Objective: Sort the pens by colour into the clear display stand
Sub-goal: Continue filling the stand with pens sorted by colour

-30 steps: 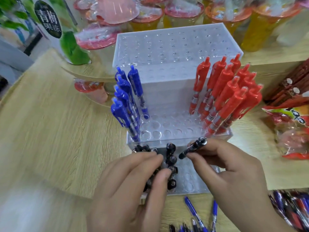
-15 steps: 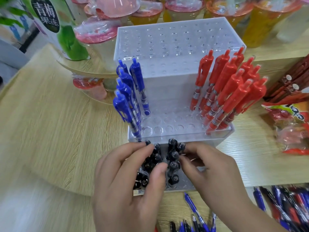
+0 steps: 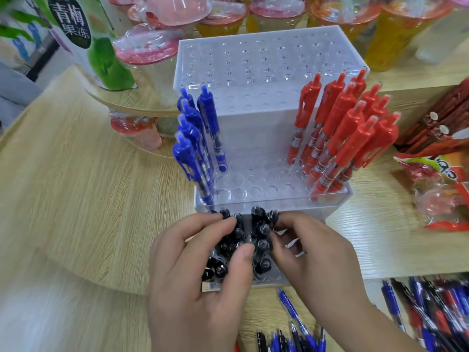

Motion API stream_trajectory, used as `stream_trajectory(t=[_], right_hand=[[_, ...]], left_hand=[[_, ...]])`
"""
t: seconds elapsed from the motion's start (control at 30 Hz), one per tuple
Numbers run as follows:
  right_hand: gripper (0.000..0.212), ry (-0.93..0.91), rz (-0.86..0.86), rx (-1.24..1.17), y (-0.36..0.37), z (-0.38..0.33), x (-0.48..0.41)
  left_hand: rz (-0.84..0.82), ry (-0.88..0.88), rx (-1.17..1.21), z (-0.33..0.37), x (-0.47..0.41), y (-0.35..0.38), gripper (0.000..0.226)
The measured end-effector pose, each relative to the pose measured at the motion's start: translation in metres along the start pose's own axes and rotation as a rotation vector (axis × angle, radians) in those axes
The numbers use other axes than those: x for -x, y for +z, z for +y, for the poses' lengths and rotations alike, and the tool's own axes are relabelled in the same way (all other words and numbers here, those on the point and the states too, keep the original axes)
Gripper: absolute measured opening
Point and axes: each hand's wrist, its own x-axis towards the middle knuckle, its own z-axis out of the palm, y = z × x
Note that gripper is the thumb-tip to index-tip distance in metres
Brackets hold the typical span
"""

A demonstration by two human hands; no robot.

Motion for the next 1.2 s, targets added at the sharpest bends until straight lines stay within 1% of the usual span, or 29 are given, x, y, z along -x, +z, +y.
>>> stream_trajectory(t=[0.1, 0.3, 0.47, 0.53, 0.6, 0.67, 0.73, 0.77, 0.8, 0.83, 0.87, 0.93, 1.0, 1.07, 1.2], right_hand=[[0.021, 0.035, -0.005, -0.020, 0.000, 0.000, 0.001], [0.021, 0.018, 0.025, 0.050, 0.004, 0.002, 0.001], [0.020, 0.056, 0.001, -0.075, -0.014, 0.009, 0.010], [0.014, 0.067, 0.020, -0.144, -0.027, 0.014, 0.029], [0.010, 0.087, 0.060, -0.208, -0.037, 0.019, 0.059], [0.010, 0.184, 0.027, -0.222, -0.033, 0.032, 0.095], [0.020, 0.353, -0.139, -0.165, -0.018, 0.052, 0.135], [0.025, 0.413, -0.243, -0.099, -0.008, 0.062, 0.154], [0.028, 0.440, -0.330, -0.025, 0.003, 0.069, 0.170], [0.028, 0.454, -0.397, 0.027, 0.012, 0.074, 0.182], [0.026, 0.470, -0.444, 0.068, 0.020, 0.074, 0.191], [0.024, 0.514, -0.511, 0.145, 0.029, 0.071, 0.202], [0.033, 0.561, -0.565, 0.227, 0.033, 0.068, 0.210], [0.038, 0.574, -0.623, 0.321, 0.034, 0.063, 0.213], [0.037, 0.544, -0.687, 0.413, 0.036, 0.059, 0.212]], left_hand=[[0.008, 0.006, 0.012, -0.001, 0.000, -0.001, 0.026], [0.003, -0.002, 0.031, -0.002, 0.002, -0.001, 0.026], [-0.006, 0.012, 0.119, -0.007, 0.004, -0.009, 0.031], [-0.032, -0.001, 0.128, -0.010, 0.010, -0.015, 0.033], [-0.043, -0.068, 0.177, -0.016, 0.020, -0.022, 0.040], [-0.041, -0.165, 0.211, -0.029, 0.037, -0.027, 0.047], [-0.038, -0.313, 0.191, -0.047, 0.069, -0.026, 0.047], [-0.041, -0.422, 0.160, -0.055, 0.087, -0.024, 0.041], [-0.067, -0.539, 0.106, -0.064, 0.107, -0.021, 0.032], [-0.137, -0.643, 0.026, -0.072, 0.129, -0.016, 0.023], [-0.262, -0.716, -0.070, -0.078, 0.150, -0.010, 0.019], [-0.535, -0.769, -0.198, -0.084, 0.187, 0.005, 0.024], [-0.693, -0.779, -0.303, -0.081, 0.207, 0.022, 0.030], [-0.776, -0.780, -0.415, -0.076, 0.214, 0.035, 0.030], [-0.788, -0.826, -0.486, -0.071, 0.217, 0.049, 0.023]])
